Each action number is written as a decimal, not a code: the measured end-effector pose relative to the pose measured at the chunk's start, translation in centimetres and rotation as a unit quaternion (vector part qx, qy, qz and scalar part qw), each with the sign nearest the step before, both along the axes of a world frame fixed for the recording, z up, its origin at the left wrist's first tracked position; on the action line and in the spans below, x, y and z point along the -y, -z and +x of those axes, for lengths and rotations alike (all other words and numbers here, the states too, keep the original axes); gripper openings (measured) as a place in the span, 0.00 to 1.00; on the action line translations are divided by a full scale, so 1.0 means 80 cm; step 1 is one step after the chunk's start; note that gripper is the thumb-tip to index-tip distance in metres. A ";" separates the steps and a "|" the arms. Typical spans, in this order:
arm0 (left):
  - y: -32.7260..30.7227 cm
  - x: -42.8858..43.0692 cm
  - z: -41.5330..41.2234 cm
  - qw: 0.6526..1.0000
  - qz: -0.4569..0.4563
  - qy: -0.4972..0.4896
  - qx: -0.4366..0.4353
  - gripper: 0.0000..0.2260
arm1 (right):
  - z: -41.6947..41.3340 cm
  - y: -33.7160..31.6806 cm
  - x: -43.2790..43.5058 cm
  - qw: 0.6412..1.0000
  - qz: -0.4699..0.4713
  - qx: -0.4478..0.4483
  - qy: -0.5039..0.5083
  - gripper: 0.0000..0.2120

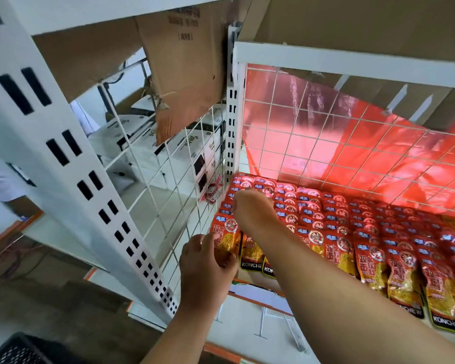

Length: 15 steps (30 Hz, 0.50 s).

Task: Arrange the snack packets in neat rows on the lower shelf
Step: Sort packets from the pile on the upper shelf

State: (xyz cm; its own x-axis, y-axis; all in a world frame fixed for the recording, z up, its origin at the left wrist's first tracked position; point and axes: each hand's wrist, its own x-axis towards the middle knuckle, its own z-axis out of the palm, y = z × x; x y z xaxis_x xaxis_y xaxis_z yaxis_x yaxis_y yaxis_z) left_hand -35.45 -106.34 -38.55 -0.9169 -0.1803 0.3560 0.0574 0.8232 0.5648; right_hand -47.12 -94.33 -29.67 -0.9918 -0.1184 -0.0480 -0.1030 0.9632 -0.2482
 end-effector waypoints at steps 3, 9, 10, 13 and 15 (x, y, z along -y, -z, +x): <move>-0.001 0.000 0.000 1.000 -0.003 0.001 -0.001 0.27 | 0.003 0.004 0.001 1.000 -0.010 -0.017 0.003 0.08; -0.002 -0.001 0.002 1.000 0.003 -0.003 0.011 0.27 | 0.006 0.003 0.001 1.000 -0.012 -0.021 0.011 0.09; -0.002 -0.001 0.003 1.000 0.005 -0.004 0.012 0.27 | 0.007 0.004 0.001 0.999 -0.016 -0.027 0.013 0.09; -0.003 -0.001 0.004 1.000 0.008 -0.006 0.017 0.28 | 0.009 0.007 0.002 0.999 -0.022 -0.043 0.020 0.09; -0.004 -0.001 0.005 1.000 0.007 -0.006 0.020 0.29 | 0.011 0.007 0.004 0.998 -0.019 -0.050 0.025 0.10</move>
State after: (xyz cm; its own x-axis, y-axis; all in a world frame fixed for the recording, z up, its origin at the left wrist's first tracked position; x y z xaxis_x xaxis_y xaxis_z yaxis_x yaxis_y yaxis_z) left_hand -35.09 -106.27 -38.26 -0.9281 -0.1966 0.3161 0.0242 0.8155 0.5782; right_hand -46.26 -94.65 -30.26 -0.9962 -0.0683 0.0549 -0.0808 0.9576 -0.2764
